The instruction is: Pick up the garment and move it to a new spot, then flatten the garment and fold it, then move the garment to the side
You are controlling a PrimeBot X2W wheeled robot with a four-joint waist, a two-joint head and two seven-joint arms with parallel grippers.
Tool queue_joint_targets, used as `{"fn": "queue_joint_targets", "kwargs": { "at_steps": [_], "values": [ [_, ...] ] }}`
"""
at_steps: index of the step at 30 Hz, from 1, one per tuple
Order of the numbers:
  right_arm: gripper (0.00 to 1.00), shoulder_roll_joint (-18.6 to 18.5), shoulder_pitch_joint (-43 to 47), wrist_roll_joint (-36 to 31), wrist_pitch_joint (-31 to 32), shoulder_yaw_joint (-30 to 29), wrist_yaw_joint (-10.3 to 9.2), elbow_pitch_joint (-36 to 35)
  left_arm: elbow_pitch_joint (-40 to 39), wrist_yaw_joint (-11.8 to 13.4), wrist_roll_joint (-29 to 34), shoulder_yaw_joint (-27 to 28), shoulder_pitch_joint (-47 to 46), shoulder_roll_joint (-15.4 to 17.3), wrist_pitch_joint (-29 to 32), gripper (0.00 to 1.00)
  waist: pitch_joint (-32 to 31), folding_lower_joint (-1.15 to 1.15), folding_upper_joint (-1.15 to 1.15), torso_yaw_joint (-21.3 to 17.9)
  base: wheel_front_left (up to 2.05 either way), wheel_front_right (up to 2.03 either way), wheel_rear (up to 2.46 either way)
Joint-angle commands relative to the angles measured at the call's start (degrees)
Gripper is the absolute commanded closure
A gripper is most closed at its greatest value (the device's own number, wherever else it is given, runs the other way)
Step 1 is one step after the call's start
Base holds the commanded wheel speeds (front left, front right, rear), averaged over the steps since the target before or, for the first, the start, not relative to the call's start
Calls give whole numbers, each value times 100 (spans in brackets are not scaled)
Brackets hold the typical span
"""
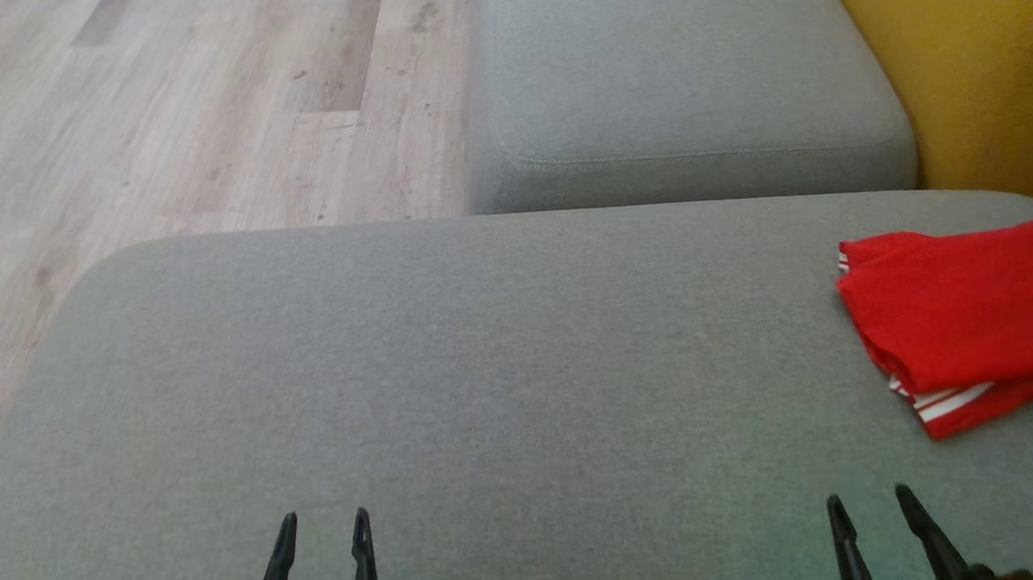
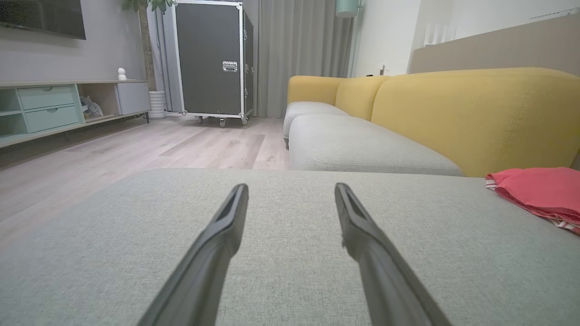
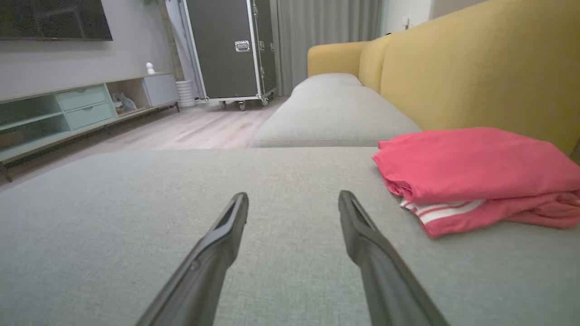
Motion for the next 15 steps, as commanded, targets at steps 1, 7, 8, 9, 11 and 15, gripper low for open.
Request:
{"fn": "queue_joint_targets", "kwargs": {
  "at_steps": [1,7,8,9,11,15],
  "values": [
    [0,-40,-281,-78,-68,76,-4,-237,-173,28,21,195,-195,-37,-55,0,-30,1,0,-12,0,0,0],
    [0,9,-264,-133,-68,37,-4,-262,-91,7,19,205,-172,-37,-55,0,-82,1,0,-6,0,0,0],
    [0,15,-260,-120,-68,38,-4,-264,-66,-4,16,202,-171,-37,-55,0,-90,1,0,2,0,0,0],
    [0,19,-257,-116,-68,45,-4,-264,-45,-15,14,200,-170,-37,-55,0,-97,1,0,10,0,0,0],
    [0,24,-248,-117,-68,52,-4,-264,-13,-30,13,202,-168,-37,-55,0,-112,1,0,21,0,0,0],
    [100,100,35,-93,0,-75,0,-73,188,-33,28,21,40,2,1,100,-129,1,0,30,0,0,0]
  ]
}}
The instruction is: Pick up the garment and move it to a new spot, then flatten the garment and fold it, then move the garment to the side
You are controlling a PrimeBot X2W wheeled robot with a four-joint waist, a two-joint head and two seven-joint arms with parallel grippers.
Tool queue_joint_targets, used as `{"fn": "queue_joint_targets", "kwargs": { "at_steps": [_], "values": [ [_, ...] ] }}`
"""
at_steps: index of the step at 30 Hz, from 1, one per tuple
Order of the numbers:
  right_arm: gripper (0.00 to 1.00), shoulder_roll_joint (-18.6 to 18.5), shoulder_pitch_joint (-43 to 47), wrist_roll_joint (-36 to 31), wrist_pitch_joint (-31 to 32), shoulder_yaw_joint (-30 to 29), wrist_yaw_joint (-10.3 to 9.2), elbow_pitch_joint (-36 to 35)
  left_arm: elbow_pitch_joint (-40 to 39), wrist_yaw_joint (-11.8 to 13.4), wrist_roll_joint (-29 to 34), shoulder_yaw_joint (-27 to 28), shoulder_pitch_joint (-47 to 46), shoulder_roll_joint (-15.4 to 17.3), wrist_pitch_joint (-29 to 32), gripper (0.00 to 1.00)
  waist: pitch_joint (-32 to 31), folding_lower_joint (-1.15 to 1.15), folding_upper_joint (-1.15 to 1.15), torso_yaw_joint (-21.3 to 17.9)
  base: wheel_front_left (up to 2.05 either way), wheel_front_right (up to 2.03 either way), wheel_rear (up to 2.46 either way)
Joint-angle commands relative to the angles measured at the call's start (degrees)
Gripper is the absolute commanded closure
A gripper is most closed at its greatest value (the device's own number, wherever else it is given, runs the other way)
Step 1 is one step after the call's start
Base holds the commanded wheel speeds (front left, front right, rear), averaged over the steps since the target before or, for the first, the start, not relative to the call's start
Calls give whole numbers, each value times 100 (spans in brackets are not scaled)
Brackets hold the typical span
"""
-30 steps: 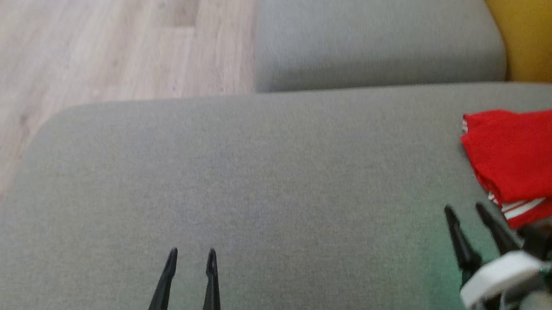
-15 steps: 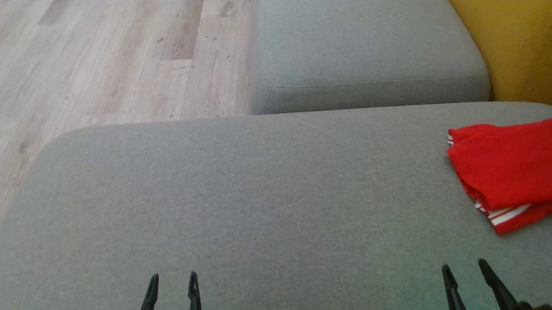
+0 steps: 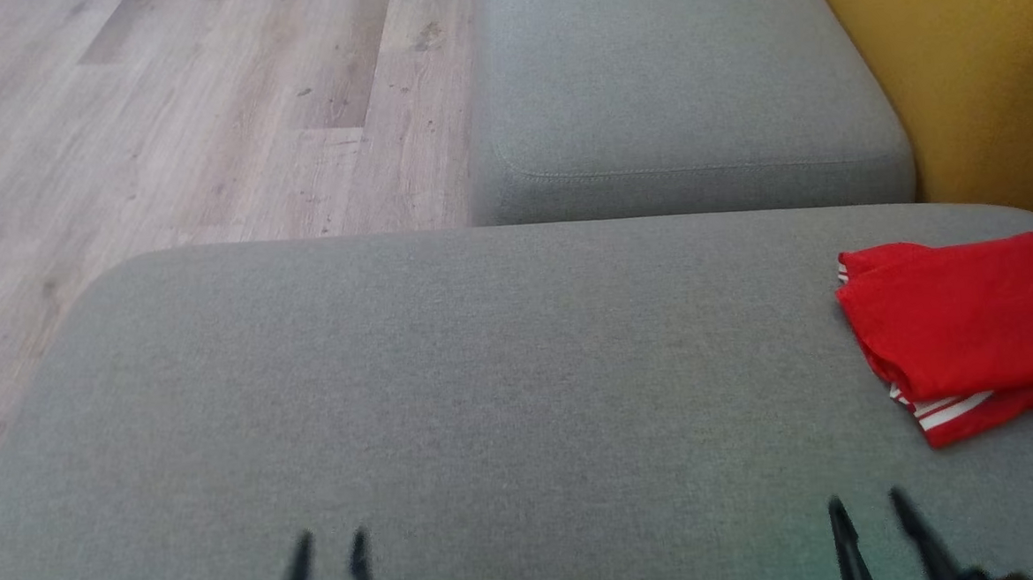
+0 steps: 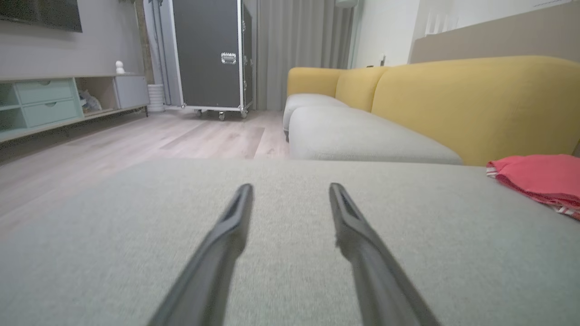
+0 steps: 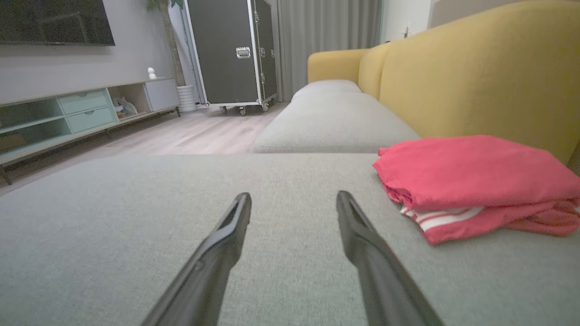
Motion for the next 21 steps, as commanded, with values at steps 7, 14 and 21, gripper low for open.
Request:
{"fn": "queue_joint_targets", "kwargs": {
  "at_steps": [7,14,21],
  "values": [
    [100,-13,-91,426,69,-7,0,58,27,-40,-418,49,-61,16,72,100,48,0,0,-28,0,0,0],
    [100,-43,-253,946,169,-29,0,121,89,-108,-930,126,-198,47,167,100,104,0,0,-61,0,0,0],
    [100,-62,-404,1455,266,-51,-1,170,148,-181,-1432,202,-331,69,259,100,159,0,0,-94,0,0,0]
  ]
}}
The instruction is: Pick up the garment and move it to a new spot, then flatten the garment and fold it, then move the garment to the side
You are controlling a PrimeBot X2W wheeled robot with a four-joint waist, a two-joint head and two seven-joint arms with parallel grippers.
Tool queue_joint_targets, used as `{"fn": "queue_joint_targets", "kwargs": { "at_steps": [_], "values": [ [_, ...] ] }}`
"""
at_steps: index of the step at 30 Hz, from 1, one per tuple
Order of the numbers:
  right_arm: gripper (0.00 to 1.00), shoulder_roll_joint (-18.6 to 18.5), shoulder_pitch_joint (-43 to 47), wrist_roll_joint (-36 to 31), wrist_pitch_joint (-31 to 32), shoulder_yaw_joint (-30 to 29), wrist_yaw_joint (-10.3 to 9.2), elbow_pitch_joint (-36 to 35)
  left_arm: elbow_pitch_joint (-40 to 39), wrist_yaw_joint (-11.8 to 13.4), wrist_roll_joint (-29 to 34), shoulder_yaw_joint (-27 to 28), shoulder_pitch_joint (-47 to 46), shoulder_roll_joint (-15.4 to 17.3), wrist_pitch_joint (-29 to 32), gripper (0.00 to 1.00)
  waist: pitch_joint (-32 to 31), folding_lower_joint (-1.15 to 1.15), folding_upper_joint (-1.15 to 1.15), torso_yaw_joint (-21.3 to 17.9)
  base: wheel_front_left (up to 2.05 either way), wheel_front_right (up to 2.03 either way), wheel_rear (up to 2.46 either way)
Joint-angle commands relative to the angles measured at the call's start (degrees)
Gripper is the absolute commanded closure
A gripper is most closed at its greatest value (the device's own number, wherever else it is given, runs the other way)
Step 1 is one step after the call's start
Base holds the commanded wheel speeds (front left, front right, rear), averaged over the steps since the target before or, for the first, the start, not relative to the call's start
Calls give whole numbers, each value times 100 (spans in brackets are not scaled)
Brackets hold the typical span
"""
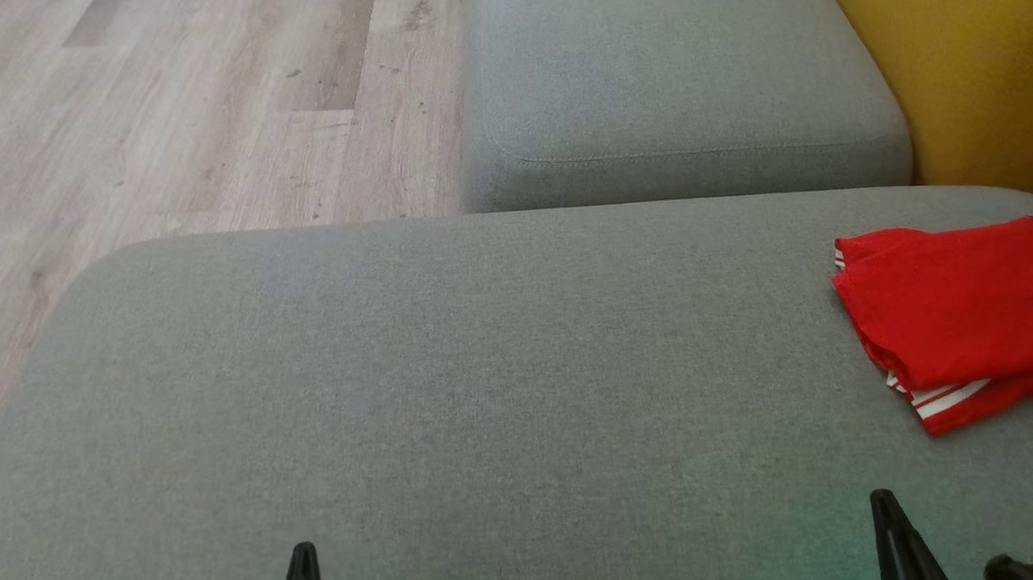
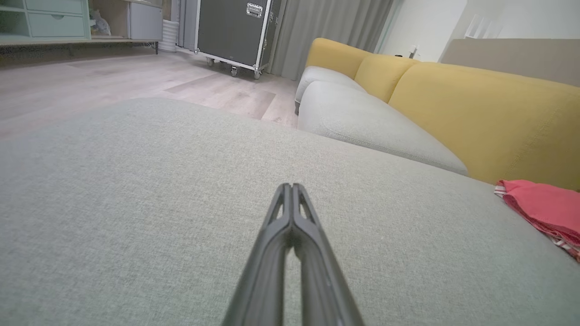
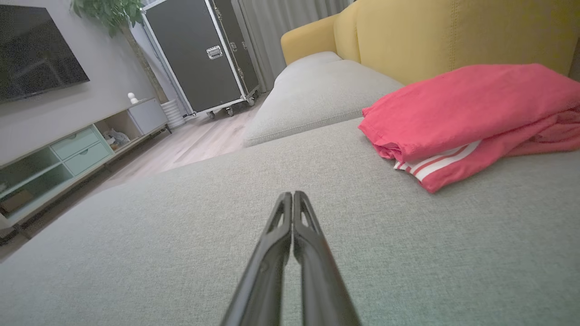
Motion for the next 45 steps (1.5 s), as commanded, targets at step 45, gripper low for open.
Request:
{"fn": "queue_joint_targets", "kwargs": {
  "at_steps": [45],
  "values": [
    [100,-134,-1212,3382,704,-244,-2,130,79,-474,-3302,707,-1064,112,681,100,371,0,0,-220,0,0,0]
  ]
}}
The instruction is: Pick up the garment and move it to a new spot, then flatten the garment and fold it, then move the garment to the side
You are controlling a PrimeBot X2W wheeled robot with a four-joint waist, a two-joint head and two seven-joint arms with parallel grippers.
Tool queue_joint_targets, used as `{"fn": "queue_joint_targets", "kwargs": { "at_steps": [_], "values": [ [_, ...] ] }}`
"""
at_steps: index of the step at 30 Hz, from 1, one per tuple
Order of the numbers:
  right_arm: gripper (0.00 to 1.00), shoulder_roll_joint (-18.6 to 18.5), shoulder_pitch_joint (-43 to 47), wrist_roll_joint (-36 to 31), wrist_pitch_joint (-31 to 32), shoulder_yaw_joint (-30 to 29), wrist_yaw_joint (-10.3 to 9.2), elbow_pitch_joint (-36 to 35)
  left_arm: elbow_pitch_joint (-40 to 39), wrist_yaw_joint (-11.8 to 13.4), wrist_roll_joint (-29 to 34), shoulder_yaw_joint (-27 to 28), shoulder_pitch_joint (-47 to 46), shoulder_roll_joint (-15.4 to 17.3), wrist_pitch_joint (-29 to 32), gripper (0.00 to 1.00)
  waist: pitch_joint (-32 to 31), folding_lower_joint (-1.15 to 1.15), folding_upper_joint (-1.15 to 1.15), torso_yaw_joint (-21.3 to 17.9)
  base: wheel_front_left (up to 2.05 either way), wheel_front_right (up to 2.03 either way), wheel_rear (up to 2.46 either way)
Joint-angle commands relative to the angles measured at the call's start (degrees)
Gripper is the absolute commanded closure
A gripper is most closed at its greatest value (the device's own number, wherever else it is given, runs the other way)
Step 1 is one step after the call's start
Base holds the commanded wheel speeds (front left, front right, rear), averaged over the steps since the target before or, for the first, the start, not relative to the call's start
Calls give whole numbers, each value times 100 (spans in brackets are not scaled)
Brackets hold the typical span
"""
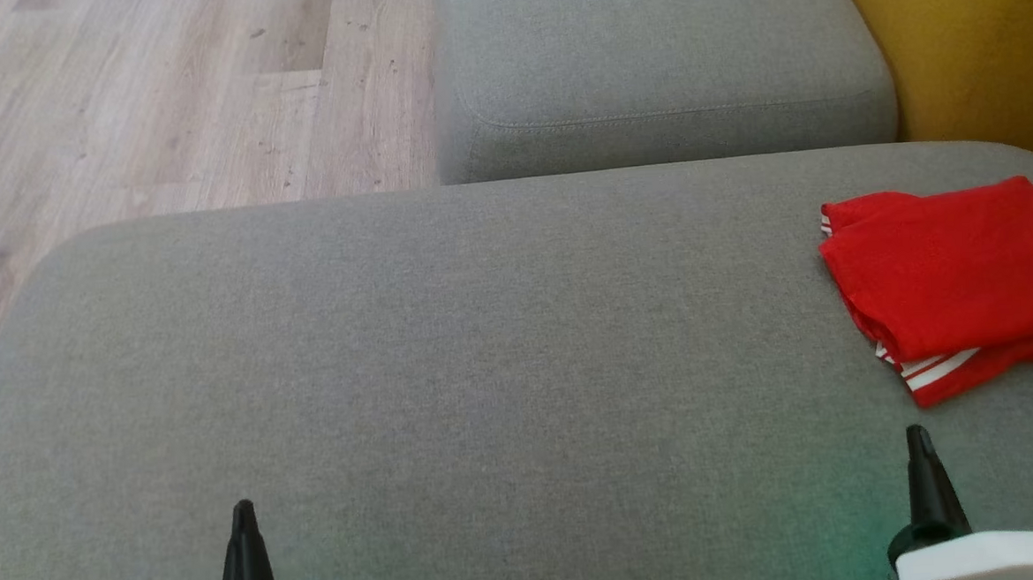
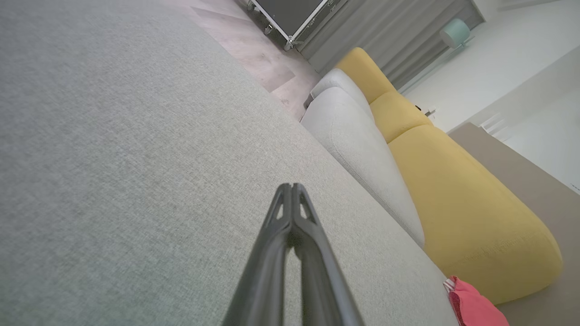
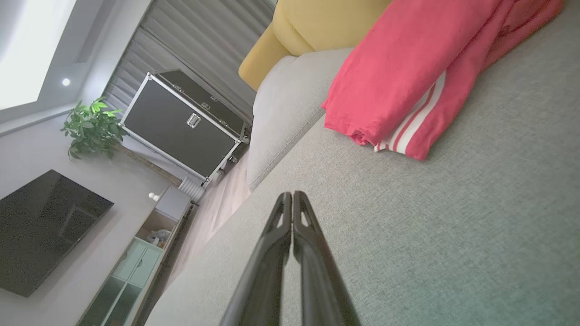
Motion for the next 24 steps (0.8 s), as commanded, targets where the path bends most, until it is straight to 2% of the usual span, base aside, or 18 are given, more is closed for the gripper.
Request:
{"fn": "queue_joint_targets", "kwargs": {
  "at_steps": [1,24],
  "values": [
    [100,-123,-371,241,33,10,-2,-164,-140,-45,-220,203,-361,68,41,100,18,0,0,-11,0,0,0],
    [100,-131,-832,1777,393,-130,-3,-25,-29,-248,-1716,535,-743,70,396,100,194,0,0,-115,0,0,0]
  ]
}}
